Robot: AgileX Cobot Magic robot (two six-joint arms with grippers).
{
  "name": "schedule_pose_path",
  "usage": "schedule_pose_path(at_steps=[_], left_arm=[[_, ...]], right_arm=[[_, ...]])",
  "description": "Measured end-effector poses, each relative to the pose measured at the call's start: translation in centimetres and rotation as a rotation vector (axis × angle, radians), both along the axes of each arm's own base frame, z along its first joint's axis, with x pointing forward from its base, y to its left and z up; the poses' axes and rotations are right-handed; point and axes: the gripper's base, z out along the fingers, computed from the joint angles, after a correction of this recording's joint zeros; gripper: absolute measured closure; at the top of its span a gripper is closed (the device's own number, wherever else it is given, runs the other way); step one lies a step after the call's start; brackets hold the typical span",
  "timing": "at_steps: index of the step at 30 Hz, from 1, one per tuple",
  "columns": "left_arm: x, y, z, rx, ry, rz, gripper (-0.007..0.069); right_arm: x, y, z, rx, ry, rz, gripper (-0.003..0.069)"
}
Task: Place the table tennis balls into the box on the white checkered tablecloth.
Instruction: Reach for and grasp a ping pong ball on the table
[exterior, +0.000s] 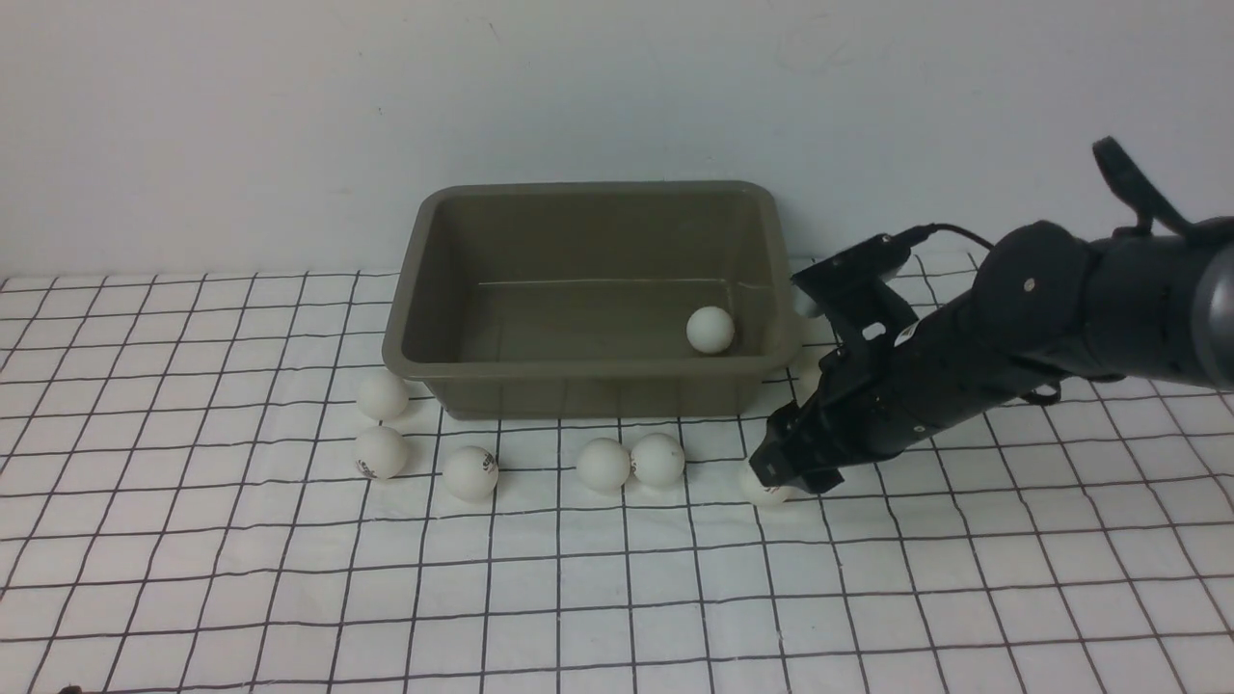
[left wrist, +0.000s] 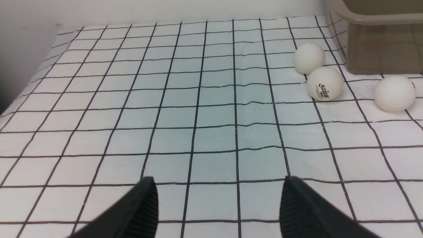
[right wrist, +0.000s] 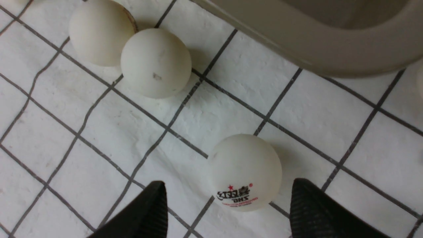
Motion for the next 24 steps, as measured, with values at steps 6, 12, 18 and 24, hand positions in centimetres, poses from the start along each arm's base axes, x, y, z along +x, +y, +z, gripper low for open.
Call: schedule_pose_path(at_steps=[6, 12, 18, 24], left_arm=[[0.0, 0.0, 0.0, 0.000, 0.000, 0.000, 0.0177], [0.0, 0.0, 0.0, 0.000, 0.000, 0.000, 0.0177], [0.0, 0.0, 0.0, 0.000, 0.000, 0.000, 0.0177], [0.0, 0.0, 0.0, 0.000, 0.000, 0.000, 0.0177]], right_arm=[[0.2, 0.2, -1.2, 0.006, 0.022, 0.004, 0.0208], [0.5, 0.3, -1.6, 0.008, 0.010, -0.002, 0.0208], [0.8, 0.3, -1.9, 0.018, 0.000, -0.025, 0.0208], [1.7, 0.7, -2.7, 0.017, 0.005, -0.028, 0.0208]])
